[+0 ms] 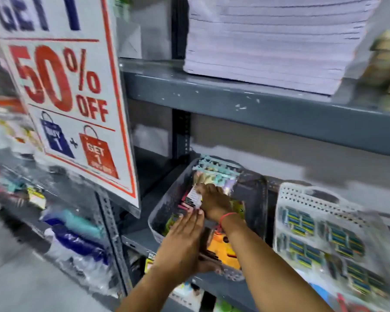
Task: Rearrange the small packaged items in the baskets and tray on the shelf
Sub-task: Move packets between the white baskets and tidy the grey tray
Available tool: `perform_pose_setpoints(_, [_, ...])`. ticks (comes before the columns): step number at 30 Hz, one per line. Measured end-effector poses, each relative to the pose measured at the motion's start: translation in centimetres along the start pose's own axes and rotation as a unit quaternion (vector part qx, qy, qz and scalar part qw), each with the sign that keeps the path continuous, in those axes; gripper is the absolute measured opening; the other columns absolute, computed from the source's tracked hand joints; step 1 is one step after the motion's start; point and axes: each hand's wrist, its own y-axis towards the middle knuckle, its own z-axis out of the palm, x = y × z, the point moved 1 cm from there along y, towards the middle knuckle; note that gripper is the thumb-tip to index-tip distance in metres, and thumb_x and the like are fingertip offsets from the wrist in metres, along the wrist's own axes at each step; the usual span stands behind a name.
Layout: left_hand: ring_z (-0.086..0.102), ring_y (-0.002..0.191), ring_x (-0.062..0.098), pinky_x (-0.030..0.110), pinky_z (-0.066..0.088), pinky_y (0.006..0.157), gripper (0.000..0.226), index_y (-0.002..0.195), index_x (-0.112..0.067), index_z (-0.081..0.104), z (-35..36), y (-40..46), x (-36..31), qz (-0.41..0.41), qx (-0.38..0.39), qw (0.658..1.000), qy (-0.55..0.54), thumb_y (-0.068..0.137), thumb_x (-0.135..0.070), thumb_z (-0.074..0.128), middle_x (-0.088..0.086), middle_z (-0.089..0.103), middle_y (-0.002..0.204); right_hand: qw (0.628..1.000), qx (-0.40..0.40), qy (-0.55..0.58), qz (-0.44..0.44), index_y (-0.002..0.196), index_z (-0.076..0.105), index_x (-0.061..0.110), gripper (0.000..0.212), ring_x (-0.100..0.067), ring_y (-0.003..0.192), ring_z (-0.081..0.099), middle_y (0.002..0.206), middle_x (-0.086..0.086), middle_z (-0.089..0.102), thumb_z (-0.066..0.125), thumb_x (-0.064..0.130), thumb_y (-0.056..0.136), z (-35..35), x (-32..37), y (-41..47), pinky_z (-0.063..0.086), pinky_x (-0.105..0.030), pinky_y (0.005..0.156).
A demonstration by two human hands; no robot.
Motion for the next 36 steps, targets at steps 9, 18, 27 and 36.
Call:
perform_pose_setpoints(9, [0.061,0.119,0.022,0.029,0.006,0.112,0.121,0.127,-0.003,0.049,0.0,0.0,1.3,-0.050,0.055,0.996,-0.044,0.051,-0.092,0.023,0.009,0.064,0.129,0.993,0.101,0.053,0.019,0.139,0.037,0.015,0.064,-0.038,0.134,0.034,0.145,-0.019,0.037,0.063,0.018,0.080,2.2,2.6,4.9,0.035,-0.046,0.109])
perform_pose_setpoints(18, [0.022,0.142,0.006,0.016,0.021,0.109,0.097,0.151,-0.022,0.020,-3.7,1.8,2.4,-0.123,0.005,0.895,-0.428,0.075,-0.081,0.031,-0.005,0.017,0.158,0.956,0.020,0.271,0.112,0.130,0.046,0.003,0.045,-0.026,0.124,0.046,0.126,-0.018,0.050,0.058,0.016,0.088,1.8,2.0,3.3,0.036,-0.031,0.102])
perform_pose_setpoints(27, [0.046,0.129,0.021,0.030,0.033,0.103,0.055,0.139,-0.014,0.046,-1.1,9.2,5.5,-0.320,-0.077,0.664,-0.672,0.100,-0.047,0.027,0.010,0.045,0.147,0.741,-0.009,0.635,0.219,0.140,0.033,0.008,0.085,-0.037,0.121,0.053,0.135,-0.022,0.053,0.067,0.021,0.064,4.7,2.1,4.2,0.041,-0.050,0.107])
perform_pose_setpoints(36, [0.063,0.097,0.027,0.040,0.047,0.098,0.049,0.099,-0.013,0.066,-0.8,10.2,4.4,-0.334,-0.061,0.619,-0.708,0.099,-0.046,0.030,0.016,0.066,0.106,0.717,0.050,0.656,0.231,0.105,0.047,0.018,0.025,-0.032,0.089,0.066,0.097,-0.016,0.061,0.049,0.007,0.083,3.4,2.1,3.2,0.057,-0.049,0.078])
